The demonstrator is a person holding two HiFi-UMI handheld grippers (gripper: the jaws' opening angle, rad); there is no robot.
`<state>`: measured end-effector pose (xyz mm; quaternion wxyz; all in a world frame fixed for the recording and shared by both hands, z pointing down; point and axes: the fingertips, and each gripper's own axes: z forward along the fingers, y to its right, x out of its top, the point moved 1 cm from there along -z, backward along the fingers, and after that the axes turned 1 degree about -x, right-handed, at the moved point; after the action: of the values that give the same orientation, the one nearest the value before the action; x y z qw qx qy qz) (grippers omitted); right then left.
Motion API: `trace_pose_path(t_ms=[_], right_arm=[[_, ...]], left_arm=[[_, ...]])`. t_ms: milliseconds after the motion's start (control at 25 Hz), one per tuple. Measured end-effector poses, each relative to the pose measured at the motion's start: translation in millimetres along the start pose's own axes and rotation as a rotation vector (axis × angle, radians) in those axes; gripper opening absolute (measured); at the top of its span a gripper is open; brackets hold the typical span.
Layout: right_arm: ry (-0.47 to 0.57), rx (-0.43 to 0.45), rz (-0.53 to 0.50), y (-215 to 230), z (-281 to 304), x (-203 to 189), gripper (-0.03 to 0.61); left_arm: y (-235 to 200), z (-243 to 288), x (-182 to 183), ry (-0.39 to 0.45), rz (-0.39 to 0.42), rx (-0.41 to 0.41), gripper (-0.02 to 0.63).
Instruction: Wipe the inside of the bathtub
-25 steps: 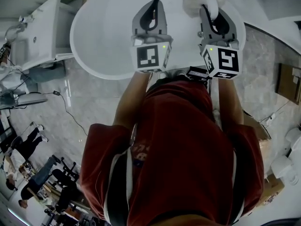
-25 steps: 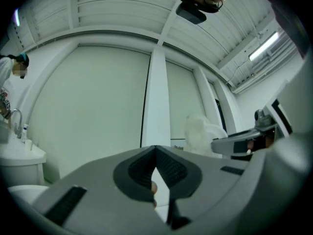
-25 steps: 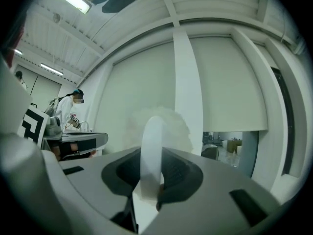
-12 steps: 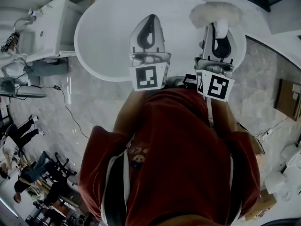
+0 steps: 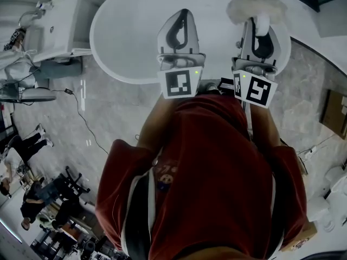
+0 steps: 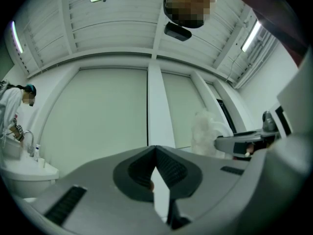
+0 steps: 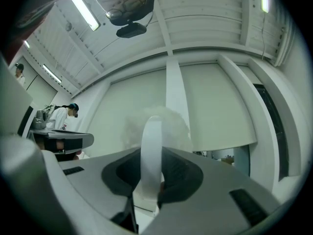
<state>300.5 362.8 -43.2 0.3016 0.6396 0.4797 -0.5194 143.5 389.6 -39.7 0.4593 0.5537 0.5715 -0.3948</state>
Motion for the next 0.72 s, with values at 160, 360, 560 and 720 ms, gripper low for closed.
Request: trace_pose_path(t_ms=[160, 360, 560, 720], right_arm=[[0.003, 0.012, -0.009, 7, -2, -1, 0.092], [0.005, 0.018, -0.013, 7, -2, -1, 0.092], [0.008, 0.025, -0.018, 8, -3, -3, 0.092], [0.004, 0.027, -0.012, 6, -2, -4, 0.092]], left_arm=[[12, 0, -2, 0.006, -0.008, -0.001, 0.015], [13, 0, -3, 0.002, -0.002, -0.004, 0.015], [13, -1, -4, 0.008, -0.011, 0.004, 0.015], [13, -1, -4, 0.008, -0.009, 0.003, 0.015]])
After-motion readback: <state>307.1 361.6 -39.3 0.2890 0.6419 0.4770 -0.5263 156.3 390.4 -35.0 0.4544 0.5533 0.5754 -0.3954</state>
